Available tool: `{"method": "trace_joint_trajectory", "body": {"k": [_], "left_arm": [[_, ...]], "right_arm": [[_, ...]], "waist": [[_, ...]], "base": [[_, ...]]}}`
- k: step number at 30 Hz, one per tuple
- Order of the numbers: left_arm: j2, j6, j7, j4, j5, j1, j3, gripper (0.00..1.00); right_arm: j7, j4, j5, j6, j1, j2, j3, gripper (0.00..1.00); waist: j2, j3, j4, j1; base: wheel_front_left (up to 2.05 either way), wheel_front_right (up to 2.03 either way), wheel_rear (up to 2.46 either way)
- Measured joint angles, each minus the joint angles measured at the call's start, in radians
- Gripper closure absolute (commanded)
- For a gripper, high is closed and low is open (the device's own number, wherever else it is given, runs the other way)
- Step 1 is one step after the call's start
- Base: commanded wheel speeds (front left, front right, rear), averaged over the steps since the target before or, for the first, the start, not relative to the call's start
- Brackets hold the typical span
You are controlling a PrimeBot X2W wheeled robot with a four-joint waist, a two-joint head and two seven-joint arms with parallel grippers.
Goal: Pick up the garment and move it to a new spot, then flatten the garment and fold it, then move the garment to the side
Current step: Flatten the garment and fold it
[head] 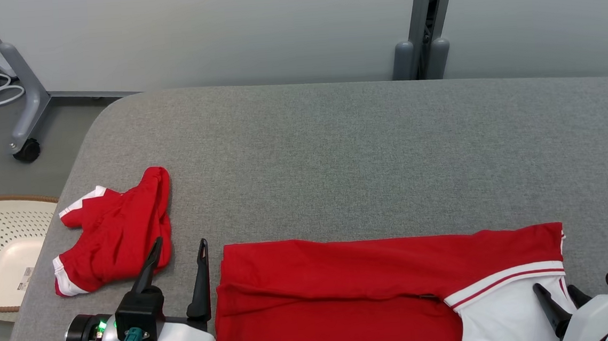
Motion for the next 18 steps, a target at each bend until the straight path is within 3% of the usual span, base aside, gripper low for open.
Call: {"method": "trace_joint_trajectory", "body": {"k": [6,7,8,9,10,18], "left_arm": [[0.000,-0.007,0.000,0.003,0.006,-0.001,0.003,0.00],[0.000,-0.007,0.000,0.003,0.006,-0.001,0.003,0.00],[0.000,-0.007,0.000,0.004,0.007,-0.001,0.002,0.00],[0.002,-0.008,0.000,0.004,0.012,-0.001,0.001,0.00],[0.004,-0.008,0.000,0.004,0.020,-0.001,-0.004,0.00],[0.003,-0.006,0.000,0.010,0.024,-0.001,-0.023,0.00]], "right_arm": [[-0.009,0.027,0.054,-0.003,-0.026,0.004,0.062,0.03],[-0.009,0.027,0.064,-0.004,-0.028,0.003,0.074,0.24],[-0.009,0.028,0.073,-0.004,-0.029,0.002,0.086,0.56],[-0.010,0.028,0.082,-0.004,-0.029,0.001,0.095,0.73],[-0.011,0.029,0.092,-0.004,-0.029,-0.001,0.106,1.00],[-0.055,0.059,0.128,0.002,-0.041,-0.018,0.154,1.00]], "waist": [[0.0000,0.000,-0.002,0.0000],[0.0000,-0.001,-0.003,0.0000],[0.0000,-0.002,-0.004,0.0000],[0.0000,-0.003,-0.005,0.0000],[0.0000,-0.004,-0.005,0.0000],[0.0000,-0.013,-0.010,0.0000]], "base": [[0.00,0.00,0.00],[0.00,0.00,0.00],[0.00,0.00,0.00],[0.00,0.00,0.00],[0.00,0.00,0.00],[0.00,0.00,0.00]]}}
